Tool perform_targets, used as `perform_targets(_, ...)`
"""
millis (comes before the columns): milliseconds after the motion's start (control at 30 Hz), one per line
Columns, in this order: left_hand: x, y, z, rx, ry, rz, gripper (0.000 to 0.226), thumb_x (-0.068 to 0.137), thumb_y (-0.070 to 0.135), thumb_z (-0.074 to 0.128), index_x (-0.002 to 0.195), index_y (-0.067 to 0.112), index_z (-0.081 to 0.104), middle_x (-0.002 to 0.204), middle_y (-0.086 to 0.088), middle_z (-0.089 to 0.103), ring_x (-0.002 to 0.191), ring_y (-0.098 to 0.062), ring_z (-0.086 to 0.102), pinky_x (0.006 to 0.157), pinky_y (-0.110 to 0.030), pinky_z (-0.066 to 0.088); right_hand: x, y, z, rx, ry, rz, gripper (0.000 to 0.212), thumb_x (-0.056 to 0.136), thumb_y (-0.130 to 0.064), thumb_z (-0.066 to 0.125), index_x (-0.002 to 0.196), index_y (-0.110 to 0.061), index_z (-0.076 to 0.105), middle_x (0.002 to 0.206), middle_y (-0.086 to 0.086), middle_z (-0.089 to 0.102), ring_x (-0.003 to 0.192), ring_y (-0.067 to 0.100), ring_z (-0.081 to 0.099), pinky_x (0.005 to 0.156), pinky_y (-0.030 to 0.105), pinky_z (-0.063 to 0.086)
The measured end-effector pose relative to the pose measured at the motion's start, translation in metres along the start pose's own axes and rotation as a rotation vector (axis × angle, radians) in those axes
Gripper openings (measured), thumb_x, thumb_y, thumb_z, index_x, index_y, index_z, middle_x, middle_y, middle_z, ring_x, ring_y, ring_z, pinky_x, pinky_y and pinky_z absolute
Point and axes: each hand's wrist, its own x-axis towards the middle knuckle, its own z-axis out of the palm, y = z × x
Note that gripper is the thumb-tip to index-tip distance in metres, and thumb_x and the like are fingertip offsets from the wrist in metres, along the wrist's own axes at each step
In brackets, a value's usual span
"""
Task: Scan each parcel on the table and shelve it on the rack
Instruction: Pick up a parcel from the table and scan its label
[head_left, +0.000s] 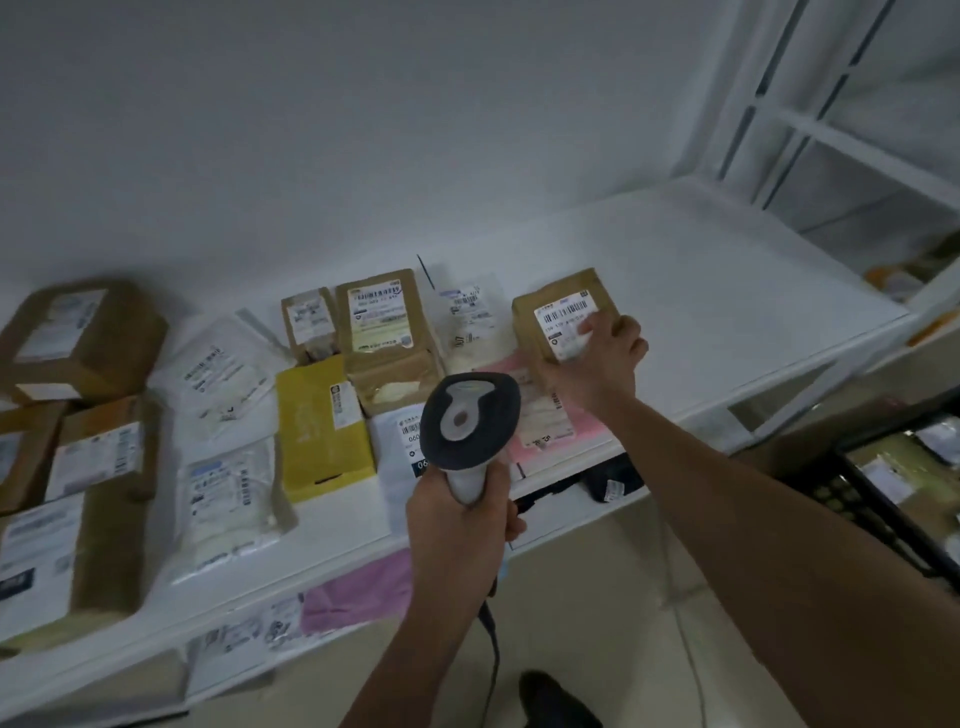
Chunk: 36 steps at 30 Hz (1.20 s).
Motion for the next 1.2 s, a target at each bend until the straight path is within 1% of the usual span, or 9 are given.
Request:
perform_targets(167,0.007,0.006,0.032,0.082,0.068,-0.030,0.027,0.093,0.012,0.063,0.074,-0.008,0.063,0.052,-0.013,0.063,0.043,-0.016,0.062,0.046,-0.020,0.051,0.053,0.002,0.005,0.006,-0.058,0.011,0.070,0.065,-0.035,0.083,0.117,-0.016,0.040,0.135,0.013,0.026,0.125,0.033,0.025,0.079,0.032,0.035)
perform_targets(267,0.013,0.009,0.042,0.128,0.088,-0.032,0.032,0.093,0.014,0.063,0.071,-0.010,0.063,0.055,-0.017,0.065,0.042,-0.014,0.062,0.044,-0.018,0.048,0.076,-0.001,0.011,0.036,-0.086,0.021,0.071,0.065,-0.033,0.082,0.120,-0.018,0.040,0.143,0.014,0.021,0.131,0.034,0.020,0.091,0.042,0.045)
perform_targets(433,0.020,0.015,0.053,0.157,0.122,-0.025,0.031,0.093,0.013,0.063,0.072,-0.010,0.062,0.056,-0.019,0.064,0.043,-0.016,0.064,0.043,-0.018,0.047,0.093,0.005,0.027,0.017,-0.117,-0.017,0.072,0.078,-0.043,0.074,0.138,-0.022,0.039,0.160,0.016,-0.001,0.144,0.043,-0.001,0.107,0.060,0.035)
perform_targets(567,0.022,0.016,0.057,0.168,0.122,-0.031,0.030,0.093,0.015,0.064,0.074,-0.008,0.063,0.057,-0.018,0.064,0.043,-0.016,0.064,0.044,-0.019,0.048,0.079,0.018,0.033,-0.042,-0.004,-0.162,0.053,0.084,-0.044,0.069,0.130,-0.025,0.051,0.158,0.014,0.010,0.143,0.044,0.005,0.111,0.056,0.030)
perform_targets(667,0.024,0.015,0.059,0.186,0.129,-0.034,0.029,0.092,0.015,0.064,0.074,-0.007,0.064,0.055,-0.015,0.064,0.043,-0.016,0.064,0.045,-0.020,0.050,0.067,0.028,0.037,-0.061,0.077,-0.179,0.041,0.085,-0.041,0.068,0.121,-0.027,0.055,0.153,0.012,0.020,0.138,0.042,0.016,0.100,0.051,0.045)
perform_targets(733,0.026,0.014,0.059,0.196,0.130,-0.041,0.028,0.092,0.016,0.064,0.075,-0.006,0.065,0.054,-0.013,0.065,0.044,-0.016,0.064,0.046,-0.020,0.051,0.069,0.030,0.039,-0.023,0.045,-0.173,0.037,0.087,-0.021,0.067,0.122,-0.027,0.055,0.152,0.011,0.019,0.138,0.037,0.015,0.086,0.045,0.052)
perform_targets(867,0.028,0.015,0.059,0.199,0.131,-0.049,0.029,0.093,0.017,0.063,0.074,-0.005,0.065,0.056,-0.014,0.065,0.044,-0.014,0.064,0.046,-0.019,0.050,0.099,0.021,0.038,0.147,-0.064,-0.196,0.048,0.086,0.008,0.049,0.124,-0.019,0.060,0.153,0.012,0.020,0.142,0.034,0.011,0.108,0.042,0.038)
perform_targets(1000,0.028,0.014,0.059,0.168,0.156,-0.064,0.031,0.093,0.018,0.063,0.075,-0.007,0.063,0.056,-0.016,0.065,0.046,-0.017,0.063,0.045,-0.016,0.047,0.130,0.002,0.038,0.017,-0.268,-0.138,0.050,0.093,-0.010,0.054,0.141,-0.023,0.047,0.160,0.010,0.013,0.147,0.039,-0.010,0.120,0.044,0.003)
perform_targets(1200,0.027,0.010,0.055,0.162,0.198,-0.065,0.030,0.093,0.019,0.062,0.076,-0.005,0.064,0.056,-0.014,0.065,0.048,-0.022,0.065,0.045,-0.016,0.047,0.118,-0.015,0.040,-0.193,-0.293,-0.075,0.072,0.096,-0.030,0.051,0.154,-0.037,0.010,0.162,0.007,-0.014,0.144,0.044,-0.022,0.118,0.057,-0.006)
